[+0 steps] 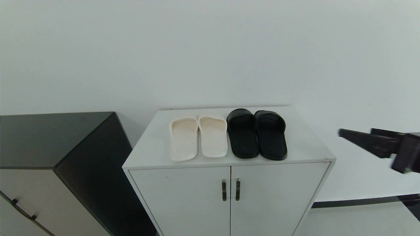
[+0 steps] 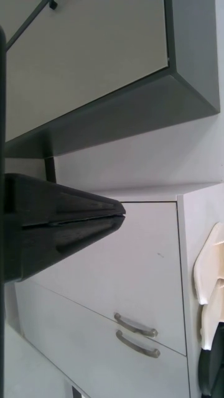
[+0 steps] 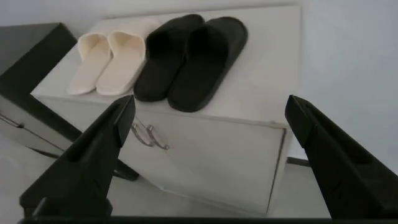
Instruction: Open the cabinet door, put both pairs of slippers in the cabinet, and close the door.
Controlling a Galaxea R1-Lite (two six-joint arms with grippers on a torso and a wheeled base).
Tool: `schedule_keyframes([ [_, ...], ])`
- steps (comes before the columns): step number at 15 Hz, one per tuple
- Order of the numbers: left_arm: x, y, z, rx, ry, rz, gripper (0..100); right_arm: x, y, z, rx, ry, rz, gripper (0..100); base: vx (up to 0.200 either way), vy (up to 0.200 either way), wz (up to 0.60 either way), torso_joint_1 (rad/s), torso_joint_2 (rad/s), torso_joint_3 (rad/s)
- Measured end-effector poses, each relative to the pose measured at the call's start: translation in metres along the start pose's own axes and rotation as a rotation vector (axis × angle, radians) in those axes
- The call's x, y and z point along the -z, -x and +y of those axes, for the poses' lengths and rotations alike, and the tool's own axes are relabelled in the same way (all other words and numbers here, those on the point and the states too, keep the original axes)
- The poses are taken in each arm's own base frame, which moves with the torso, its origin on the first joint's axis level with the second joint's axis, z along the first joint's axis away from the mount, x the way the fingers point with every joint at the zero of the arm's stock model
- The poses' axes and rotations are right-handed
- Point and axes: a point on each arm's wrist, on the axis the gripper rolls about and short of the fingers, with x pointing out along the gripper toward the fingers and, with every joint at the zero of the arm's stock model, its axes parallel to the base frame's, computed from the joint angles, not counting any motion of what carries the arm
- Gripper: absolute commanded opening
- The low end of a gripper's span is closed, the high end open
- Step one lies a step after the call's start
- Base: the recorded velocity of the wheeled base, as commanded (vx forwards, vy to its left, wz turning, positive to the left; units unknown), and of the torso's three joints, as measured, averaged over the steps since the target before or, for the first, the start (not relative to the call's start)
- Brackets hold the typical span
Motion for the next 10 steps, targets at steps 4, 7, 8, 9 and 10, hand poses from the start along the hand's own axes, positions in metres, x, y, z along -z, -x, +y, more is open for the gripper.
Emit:
schedule_keyframes([
  [4,0.0,0.0,0.0,-0.001,0.0,0.0,0,-0.004,-0.087,0.047,0.146,-0.007,-0.026,100,0.0,0.0,0.0,0.0,0.0,0.0],
  [7,0.0,0.0,0.0,0.0,0.0,0.0,0,0.004,-0.14,0.07,0.25,0.002,-0.04,100,0.0,0.0,0.0,0.0,0.0,0.0],
  [8,0.0,0.0,0.0,0.001,0.0,0.0,0,0.006,-0.153,0.073,0.267,0.003,-0.044,100,0.0,0.0,0.0,0.0,0.0,0.0],
  [9,0.0,0.0,0.0,0.001,0.0,0.0,0,0.011,-0.166,0.077,0.286,0.006,-0.044,100,0.0,0.0,0.0,0.0,0.0,0.0],
  [10,0.0,0.0,0.0,0.001,0.0,0.0,0,0.014,-0.178,0.08,0.295,0.009,-0.045,100,0.0,0.0,0.0,0.0,0.0,0.0],
])
